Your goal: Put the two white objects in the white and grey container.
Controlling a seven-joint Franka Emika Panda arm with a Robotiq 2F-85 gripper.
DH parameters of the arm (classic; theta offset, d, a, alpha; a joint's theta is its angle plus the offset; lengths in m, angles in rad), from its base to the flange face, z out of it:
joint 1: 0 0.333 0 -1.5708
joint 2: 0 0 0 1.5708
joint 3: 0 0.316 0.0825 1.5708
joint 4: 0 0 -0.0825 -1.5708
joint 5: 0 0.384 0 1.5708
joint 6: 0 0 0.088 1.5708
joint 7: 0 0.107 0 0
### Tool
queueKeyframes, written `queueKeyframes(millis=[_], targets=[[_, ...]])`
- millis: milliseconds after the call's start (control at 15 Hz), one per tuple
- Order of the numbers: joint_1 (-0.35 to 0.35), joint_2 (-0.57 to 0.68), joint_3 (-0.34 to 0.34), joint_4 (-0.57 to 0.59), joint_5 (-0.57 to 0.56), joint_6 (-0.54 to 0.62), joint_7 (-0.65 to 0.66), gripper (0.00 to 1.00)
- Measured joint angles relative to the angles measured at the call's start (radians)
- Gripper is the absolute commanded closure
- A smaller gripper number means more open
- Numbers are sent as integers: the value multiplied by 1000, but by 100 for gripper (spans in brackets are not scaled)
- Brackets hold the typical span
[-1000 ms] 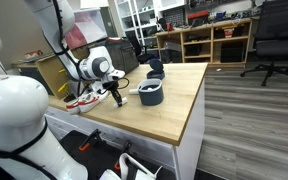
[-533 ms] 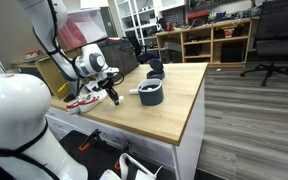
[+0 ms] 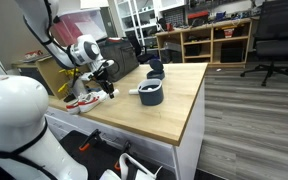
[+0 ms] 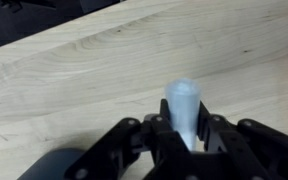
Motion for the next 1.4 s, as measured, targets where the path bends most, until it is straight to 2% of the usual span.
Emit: queueKeyframes(millis=[533,1000,1400], targets=[[-96,-11,18,113,-22,-253,-111,93],[-166,-9,13,230,-101,-356,-246,93],[-207,3,-14,302,-111,-442,-375,93]])
